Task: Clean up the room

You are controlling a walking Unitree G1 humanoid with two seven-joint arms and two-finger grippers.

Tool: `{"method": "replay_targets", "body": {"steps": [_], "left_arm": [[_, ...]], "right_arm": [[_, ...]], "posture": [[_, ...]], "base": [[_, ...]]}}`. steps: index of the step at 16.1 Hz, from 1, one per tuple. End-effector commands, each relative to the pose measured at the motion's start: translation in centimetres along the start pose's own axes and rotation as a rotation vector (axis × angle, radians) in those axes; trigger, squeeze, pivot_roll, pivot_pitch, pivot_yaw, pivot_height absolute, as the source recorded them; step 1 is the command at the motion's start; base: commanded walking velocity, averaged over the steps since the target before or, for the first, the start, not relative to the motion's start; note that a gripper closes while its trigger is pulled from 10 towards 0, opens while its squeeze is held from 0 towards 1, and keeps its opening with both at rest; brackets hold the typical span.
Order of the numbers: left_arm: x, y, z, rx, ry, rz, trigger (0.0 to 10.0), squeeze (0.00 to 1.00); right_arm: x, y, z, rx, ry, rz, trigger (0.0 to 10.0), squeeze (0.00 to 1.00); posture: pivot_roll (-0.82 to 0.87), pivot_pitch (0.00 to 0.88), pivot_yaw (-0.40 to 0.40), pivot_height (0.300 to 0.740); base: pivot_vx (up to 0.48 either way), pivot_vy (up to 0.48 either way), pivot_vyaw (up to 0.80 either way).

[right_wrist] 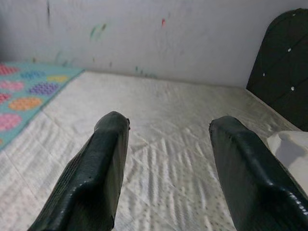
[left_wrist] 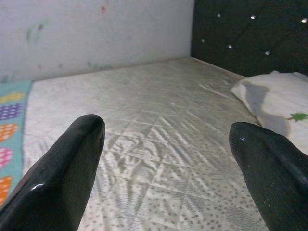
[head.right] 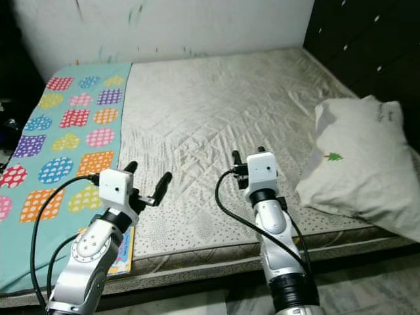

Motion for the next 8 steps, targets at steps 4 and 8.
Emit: {"method": "replay_targets", "body": {"steps": [4,8], "left_arm": [[-1.49,-0.44,0.27,-0.001,0.044,0.035,10.0,0.0],[-1.23,0.04,0.49,0.009,0.036,0.034,10.0,0.0]], "right_arm": [[-0.19,0.31,0.59,0.03,0.02,-0.015,10.0,0.0],[-0.29,0.16,0.52,0.031,0.03,-0.01,10.0,0.0]], "posture": [[-0.03,0.043,0.034,0.74],[-0.03,0.042,0.034,0.74]], "base": [[0.0,-0.261,0.0],[0.0,-0.363,0.0]]}}
Point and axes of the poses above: a point about 5 cm out from each wrist's last joint towards the gripper, its own y axis pointing out of the wrist towards the gripper, its own z axis along the axis of the wrist's last joint, x = y × z, the point moved 2 cm from there along y, pointing out of the wrist towards the gripper, and after that the axes turned 6 degrees about -y, right-handed, at the moved point
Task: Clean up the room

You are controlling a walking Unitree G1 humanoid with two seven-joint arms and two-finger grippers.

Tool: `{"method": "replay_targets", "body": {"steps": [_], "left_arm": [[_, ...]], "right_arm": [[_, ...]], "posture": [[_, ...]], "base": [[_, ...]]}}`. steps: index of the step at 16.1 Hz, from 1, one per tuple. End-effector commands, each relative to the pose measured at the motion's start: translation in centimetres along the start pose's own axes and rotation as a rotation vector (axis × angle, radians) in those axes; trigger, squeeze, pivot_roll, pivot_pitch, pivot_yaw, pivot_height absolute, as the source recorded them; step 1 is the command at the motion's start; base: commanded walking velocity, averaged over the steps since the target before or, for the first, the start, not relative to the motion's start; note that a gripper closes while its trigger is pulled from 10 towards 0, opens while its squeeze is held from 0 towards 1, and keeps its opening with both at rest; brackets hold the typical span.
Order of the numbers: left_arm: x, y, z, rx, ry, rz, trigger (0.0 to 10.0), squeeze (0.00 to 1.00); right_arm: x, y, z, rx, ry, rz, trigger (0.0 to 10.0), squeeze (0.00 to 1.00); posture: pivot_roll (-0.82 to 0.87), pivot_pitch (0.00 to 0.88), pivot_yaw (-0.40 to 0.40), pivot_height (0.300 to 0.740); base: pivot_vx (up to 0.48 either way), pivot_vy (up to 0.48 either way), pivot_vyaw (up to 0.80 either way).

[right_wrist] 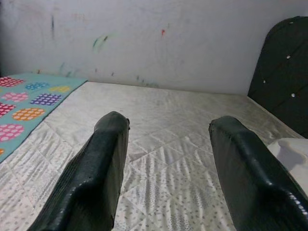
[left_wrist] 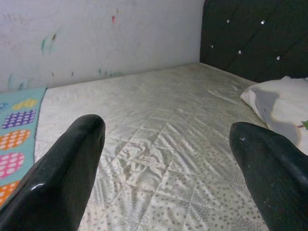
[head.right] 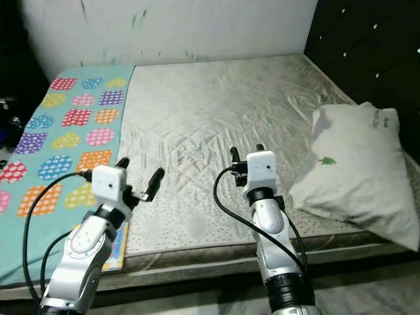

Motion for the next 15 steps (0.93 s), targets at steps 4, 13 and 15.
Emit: {"method": "replay_targets", "body": {"steps": [4,13,15], "left_arm": [[-0.1,-0.3,-0.3,-0.003,-0.011,0.018,10.0,0.0],[-0.2,0.9,0.3,0.02,-0.02,0.01,10.0,0.0],[-0.2,0.1,0.0,0.028,-0.041,0.058,10.0,0.0]], "right_arm": [[0.4,0.5,1.0,0.042,0.049,-0.007,10.0,0.0],[0.1,0.4,0.6,0.043,0.025,0.002,10.0,0.0],[-0.4,1.0,0.9,0.047,0.005,0.067,10.0,0.0]], "posture": [[-0.03,0.032,0.046,0.74],[-0.03,0.016,0.041,0.74],[-0.01,0.02,-0.012,0.74]], "base": [[0.0,-0.089,0.0],[0.0,0.0,0.0],[0.0,0.0,0.0]]}}
Point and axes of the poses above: a point about 5 cm out from each wrist's last joint towards the gripper, its own y axis pointing out of the wrist towards the gripper, its own z axis along the axis of the wrist's last joint, x = y × z, the point moved 2 cm from there along y, pointing out of the wrist towards the gripper, and after that the axes turned 6 degrees about -y, right-handed, at the moved point
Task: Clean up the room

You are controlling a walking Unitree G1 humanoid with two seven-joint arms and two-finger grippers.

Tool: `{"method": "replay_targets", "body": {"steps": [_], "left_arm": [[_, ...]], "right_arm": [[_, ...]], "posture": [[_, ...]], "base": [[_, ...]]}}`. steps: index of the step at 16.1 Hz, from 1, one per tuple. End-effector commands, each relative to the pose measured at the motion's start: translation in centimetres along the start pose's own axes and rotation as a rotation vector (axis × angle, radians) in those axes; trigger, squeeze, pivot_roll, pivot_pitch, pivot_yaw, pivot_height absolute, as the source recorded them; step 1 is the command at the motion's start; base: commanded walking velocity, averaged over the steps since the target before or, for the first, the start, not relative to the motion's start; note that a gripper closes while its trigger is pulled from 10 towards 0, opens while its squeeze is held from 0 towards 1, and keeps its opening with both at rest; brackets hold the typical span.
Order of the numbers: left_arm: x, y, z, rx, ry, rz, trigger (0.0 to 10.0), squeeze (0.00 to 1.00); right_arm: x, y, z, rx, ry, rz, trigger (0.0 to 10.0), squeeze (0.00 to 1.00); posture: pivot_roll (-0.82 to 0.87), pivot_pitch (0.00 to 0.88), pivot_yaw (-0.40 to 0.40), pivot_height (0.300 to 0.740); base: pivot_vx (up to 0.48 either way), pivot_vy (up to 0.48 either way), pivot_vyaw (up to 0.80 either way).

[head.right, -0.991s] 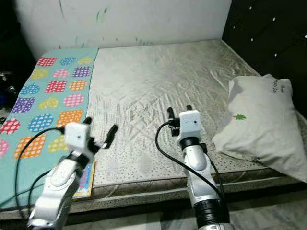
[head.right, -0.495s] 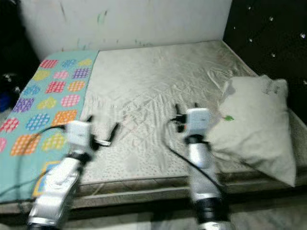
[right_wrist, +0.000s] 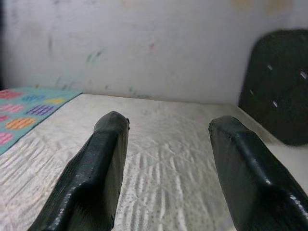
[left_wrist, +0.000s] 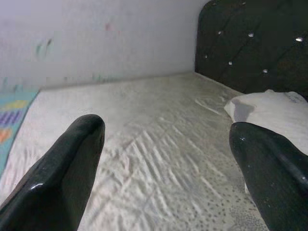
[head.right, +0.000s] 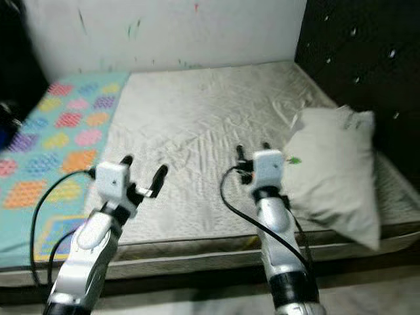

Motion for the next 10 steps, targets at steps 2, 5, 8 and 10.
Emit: {"method": "replay_targets", "body": {"steps": [2,5,8,10], "left_arm": [[-0.7,-0.8,0.3,0.033,-0.009,0.07,10.0,0.0],[-1.1,-2.2,0.1,0.044,-0.02,0.151,10.0,0.0],[-1.5,-3.3,0.0,0.043,-0.013,0.197,10.0,0.0],[-1.5,-3.3,0.1,0.039,-0.004,0.191,10.0,0.0]], "right_arm": [[-1.3,1.0,0.5,0.01,-0.013,0.088,10.0,0.0],[-2.5,1.9,0.9,0.019,-0.024,0.184,10.0,0.0],[-3.6,2.4,1.1,0.023,-0.003,0.214,10.0,0.0],[-4.1,2.3,1.0,0.016,0.03,0.218,10.0,0.0]], "posture": [[0.01,0.026,-0.068,0.74],[0.07,0.037,-0.155,0.74],[0.1,0.039,-0.159,0.74],[0.11,0.04,-0.146,0.74]], "base": [[0.0,0.0,0.0],[0.0,0.0,0.0],[0.0,0.0,0.0],[0.0,0.0,0.0]]}}
Point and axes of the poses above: a point about 5 cm out from each wrist's last joint towards the gripper, its own y axis pointing out of the wrist towards the gripper, its own z axis along the axis of the wrist's last joint, x = y × z, the point moved 2 cm from there along y, pointing out of the wrist towards the gripper, and after that the axes turned 6 degrees about -y, right-handed, at the moved point
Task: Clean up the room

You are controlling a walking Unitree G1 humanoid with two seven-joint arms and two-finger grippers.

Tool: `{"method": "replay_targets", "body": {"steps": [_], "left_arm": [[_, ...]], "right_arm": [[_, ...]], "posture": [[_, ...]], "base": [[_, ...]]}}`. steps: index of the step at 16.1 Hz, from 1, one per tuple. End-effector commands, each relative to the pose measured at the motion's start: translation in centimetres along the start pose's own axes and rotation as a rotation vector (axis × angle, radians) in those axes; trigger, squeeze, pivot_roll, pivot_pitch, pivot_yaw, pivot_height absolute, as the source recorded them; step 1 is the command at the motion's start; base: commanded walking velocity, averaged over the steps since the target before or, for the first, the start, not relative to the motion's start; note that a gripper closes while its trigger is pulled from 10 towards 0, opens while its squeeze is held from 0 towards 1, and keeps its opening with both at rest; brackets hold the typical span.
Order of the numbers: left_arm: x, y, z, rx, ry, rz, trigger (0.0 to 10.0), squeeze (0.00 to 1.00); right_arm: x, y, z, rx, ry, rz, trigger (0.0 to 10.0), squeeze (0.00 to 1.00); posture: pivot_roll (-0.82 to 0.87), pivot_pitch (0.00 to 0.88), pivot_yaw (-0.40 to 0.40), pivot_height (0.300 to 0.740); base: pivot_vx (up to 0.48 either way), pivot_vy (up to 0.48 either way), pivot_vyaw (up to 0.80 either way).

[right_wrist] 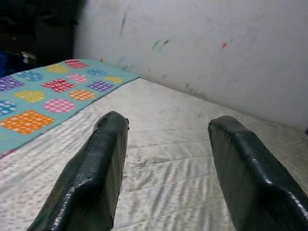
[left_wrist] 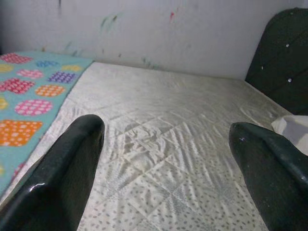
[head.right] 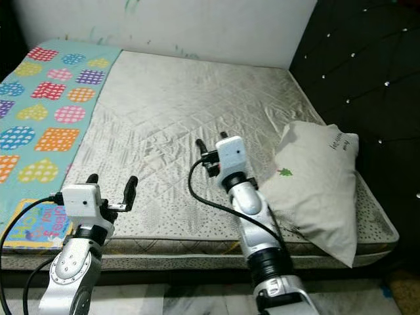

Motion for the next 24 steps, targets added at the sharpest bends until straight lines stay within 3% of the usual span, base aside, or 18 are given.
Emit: {"method": "replay_targets", "body": {"steps": [1,9,14,20,24], "left_arm": [[0.4,0.1,0.3,0.007,0.008,-0.018,10.0,0.0],[2.3,1.0,-0.1,-0.039,-0.026,-0.155,10.0,0.0],[2.7,1.6,0.1,-0.042,-0.018,-0.198,10.0,0.0],[3.2,1.0,-0.2,-0.054,-0.044,-0.21,10.0,0.0],[3.6,0.5,0.3,-0.029,-0.053,-0.277,10.0,0.0]], "right_arm": [[0.3,-0.1,-0.2,-0.009,0.007,-0.006,10.0,0.0],[1.3,-2.3,-1.8,-0.057,0.015,-0.092,10.0,0.0],[1.2,-2.7,-1.8,-0.052,0.011,-0.107,10.0,0.0],[0.9,-2.5,-1.7,-0.051,-0.025,-0.087,10.0,0.0],[0.8,-2.6,-1.7,-0.053,-0.022,-0.089,10.0,0.0]], "posture": [[0.1,0.04,-0.139,0.74],[0.02,0.069,-0.053,0.74],[0.02,0.074,-0.032,0.74],[0.02,0.075,-0.037,0.74],[0.03,0.084,-0.039,0.74]], "base": [[0.0,0.0,0.0],[0.0,0.0,-0.1],[0.0,0.0,-0.16],[0.0,0.0,0.0],[0.137,0.0,0.0]]}}
Point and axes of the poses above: a point about 5 cm out from each wrist's last joint towards the gripper, its own y axis pointing out of the wrist towards the gripper, its own z axis along the axis of the wrist's last joint, x = y × z, the point moved 2 cm from there along y, pointing out of the wrist towards the gripper, and after that the axes turned 6 degrees about -y, right-handed, at the moved point
